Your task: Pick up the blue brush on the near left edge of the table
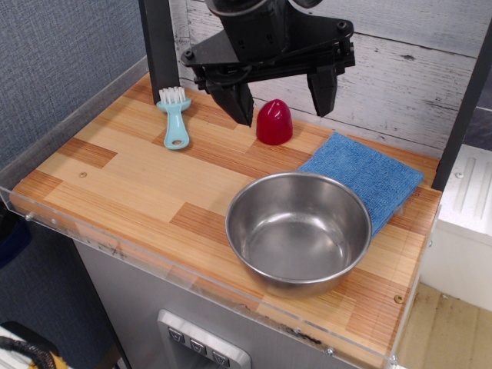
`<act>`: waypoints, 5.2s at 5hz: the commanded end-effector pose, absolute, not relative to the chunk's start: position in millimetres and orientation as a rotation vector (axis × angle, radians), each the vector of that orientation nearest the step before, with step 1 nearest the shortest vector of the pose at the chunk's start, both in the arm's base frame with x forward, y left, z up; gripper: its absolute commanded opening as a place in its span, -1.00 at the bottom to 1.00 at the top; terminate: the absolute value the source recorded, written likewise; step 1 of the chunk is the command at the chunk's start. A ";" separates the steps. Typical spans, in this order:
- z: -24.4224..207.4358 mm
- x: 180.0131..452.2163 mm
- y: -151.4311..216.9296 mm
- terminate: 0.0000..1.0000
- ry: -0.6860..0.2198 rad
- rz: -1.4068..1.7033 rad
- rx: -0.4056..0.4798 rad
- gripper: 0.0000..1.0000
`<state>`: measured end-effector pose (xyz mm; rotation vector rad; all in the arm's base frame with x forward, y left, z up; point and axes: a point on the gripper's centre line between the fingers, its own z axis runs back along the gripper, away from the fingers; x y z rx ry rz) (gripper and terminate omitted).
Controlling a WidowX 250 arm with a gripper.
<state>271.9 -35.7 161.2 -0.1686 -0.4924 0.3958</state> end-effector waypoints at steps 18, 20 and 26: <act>39.0 377.6 142.5 -1.00 -0.437 0.539 0.104 -1.00; 48.7 386.6 123.4 -1.00 -0.455 0.512 0.097 -1.00; 141.0 305.2 138.9 -1.00 -0.554 0.529 0.010 -1.00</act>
